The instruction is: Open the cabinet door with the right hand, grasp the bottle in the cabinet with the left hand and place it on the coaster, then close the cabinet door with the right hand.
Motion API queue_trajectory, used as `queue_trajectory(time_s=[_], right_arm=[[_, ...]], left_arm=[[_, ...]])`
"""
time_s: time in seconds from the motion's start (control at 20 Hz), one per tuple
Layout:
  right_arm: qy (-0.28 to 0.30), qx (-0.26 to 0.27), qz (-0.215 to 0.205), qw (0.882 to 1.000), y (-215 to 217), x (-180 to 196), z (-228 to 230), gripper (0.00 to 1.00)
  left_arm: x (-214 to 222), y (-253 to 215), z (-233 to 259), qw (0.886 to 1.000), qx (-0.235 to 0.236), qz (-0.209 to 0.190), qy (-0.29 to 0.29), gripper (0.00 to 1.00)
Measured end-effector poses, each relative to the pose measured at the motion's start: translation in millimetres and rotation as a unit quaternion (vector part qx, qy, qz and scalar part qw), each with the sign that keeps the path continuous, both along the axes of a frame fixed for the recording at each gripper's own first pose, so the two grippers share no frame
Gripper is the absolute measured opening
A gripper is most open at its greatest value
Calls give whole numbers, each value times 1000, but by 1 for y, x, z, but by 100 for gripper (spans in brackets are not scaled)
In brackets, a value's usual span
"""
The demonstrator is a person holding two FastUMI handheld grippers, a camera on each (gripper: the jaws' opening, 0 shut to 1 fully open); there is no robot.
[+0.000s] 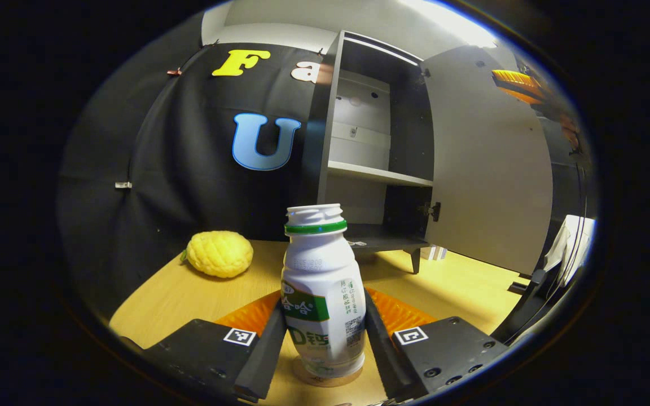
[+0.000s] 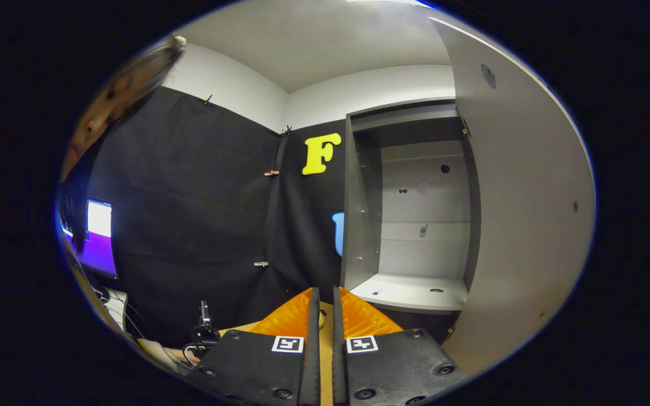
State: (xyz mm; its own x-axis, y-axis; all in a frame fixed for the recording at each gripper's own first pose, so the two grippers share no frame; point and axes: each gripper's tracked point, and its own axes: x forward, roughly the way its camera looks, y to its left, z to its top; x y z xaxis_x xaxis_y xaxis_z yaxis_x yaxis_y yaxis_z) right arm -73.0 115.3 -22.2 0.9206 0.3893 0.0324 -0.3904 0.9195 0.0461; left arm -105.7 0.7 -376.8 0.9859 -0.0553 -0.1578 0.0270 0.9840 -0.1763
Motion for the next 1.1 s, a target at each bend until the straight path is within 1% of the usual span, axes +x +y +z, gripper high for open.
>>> queue_trajectory(time_s=[0.15, 0.2, 0.3, 0.35, 0.45, 0.55, 0.7, 0.75, 0.85, 0.9, 1.0, 1.1], right_arm=[[0, -16, -5, 1000, 1, 3, -12, 13], [0, -22, -10, 1000, -3, 8, -17, 13], [5, -14, -10, 1000, -1, 13, -23, 13], [8, -4, -3, 1000, 4, 14, -22, 13], [6, 9, 4, 1000, 5, 17, -20, 13], [7, 8, 0, 1000, 2, 24, -23, 13], [18, 11, 5, 1000, 4, 26, -26, 13], [18, 10, 6, 1000, 4, 27, -25, 13], [22, 5, 4, 1000, 3, 31, -28, 13], [25, 3, 4, 1000, 2, 32, -29, 13], [30, 4, 5, 1000, 3, 36, -27, 13], [35, 10, 6, 999, 4, 42, -23, 13]], left_arm=[[3, -1, -20, 1000, 1, 4, 1, 74], [3, -2, -30, 1000, 11, 4, 9, 74], [2, 0, -41, 999, 40, 4, 18, 74], [1, -2, -38, 999, 47, -1, 6, 74], [-1, -9, -37, 999, 53, -10, 1, 74], [-1, -12, -39, 998, 55, -15, -8, 74], [-4, -19, -51, 999, 44, -23, 11, 76], [-5, -19, -51, 999, 44, -24, 11, 77], [-3, -10, -41, 998, 56, -5, -1, 80], [0, -6, -37, 998, 62, 2, -5, 86], [3, -4, -29, 998, 63, -2, -4, 88], [6, -9, -19, 998, 64, -21, -2, 88]])
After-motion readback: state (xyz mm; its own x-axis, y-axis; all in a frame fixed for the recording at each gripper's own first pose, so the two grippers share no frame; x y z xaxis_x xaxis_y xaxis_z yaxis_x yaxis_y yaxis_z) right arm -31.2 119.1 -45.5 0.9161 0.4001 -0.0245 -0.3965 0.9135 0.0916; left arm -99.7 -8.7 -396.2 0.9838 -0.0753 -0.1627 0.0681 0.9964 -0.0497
